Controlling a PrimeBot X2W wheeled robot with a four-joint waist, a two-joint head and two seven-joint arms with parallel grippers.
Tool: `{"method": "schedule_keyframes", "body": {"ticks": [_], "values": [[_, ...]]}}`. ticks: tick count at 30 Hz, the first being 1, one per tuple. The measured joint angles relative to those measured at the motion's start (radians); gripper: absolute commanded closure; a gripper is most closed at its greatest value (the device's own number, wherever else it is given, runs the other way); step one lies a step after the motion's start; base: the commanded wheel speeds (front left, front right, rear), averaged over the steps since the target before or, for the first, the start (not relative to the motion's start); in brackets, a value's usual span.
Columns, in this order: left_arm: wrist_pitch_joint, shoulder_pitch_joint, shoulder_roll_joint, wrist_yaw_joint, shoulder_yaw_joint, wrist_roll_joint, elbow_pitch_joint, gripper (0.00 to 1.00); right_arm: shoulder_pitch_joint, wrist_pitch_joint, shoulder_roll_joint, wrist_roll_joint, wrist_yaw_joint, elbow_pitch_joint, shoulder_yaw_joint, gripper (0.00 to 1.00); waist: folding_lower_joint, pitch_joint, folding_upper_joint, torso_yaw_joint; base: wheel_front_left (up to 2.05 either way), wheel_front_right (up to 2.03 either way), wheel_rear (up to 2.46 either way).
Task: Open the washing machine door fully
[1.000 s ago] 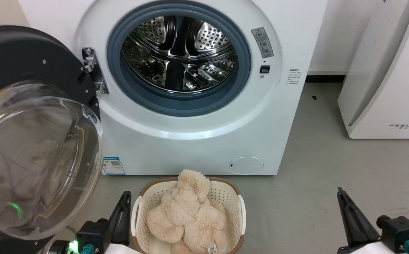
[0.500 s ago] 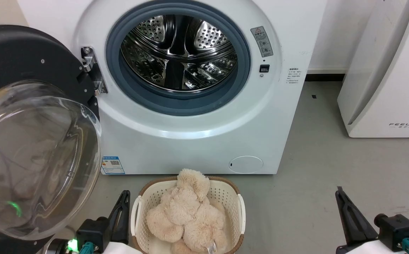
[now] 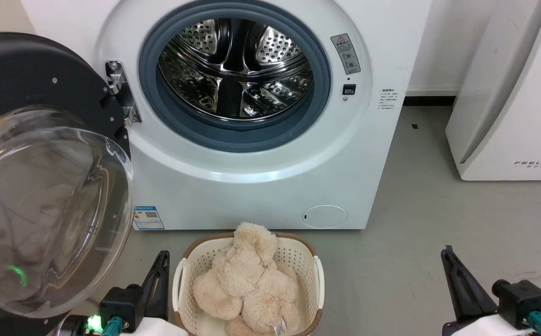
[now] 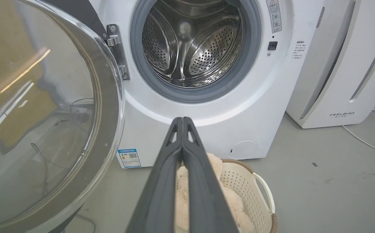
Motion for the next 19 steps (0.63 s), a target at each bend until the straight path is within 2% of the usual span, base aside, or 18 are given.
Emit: {"method": "schedule_keyframes", "body": {"ticks": [19], "values": [[0.034, -0.015, -0.017, -0.013, 0.028, 0.026, -0.015, 1.0, -0.023, 0.013, 0.0, -0.017, 0.0, 0.007, 0.006, 1.0, 0.0, 0.005, 0.0, -0.003, 0.0, 0.0, 0.0]]}}
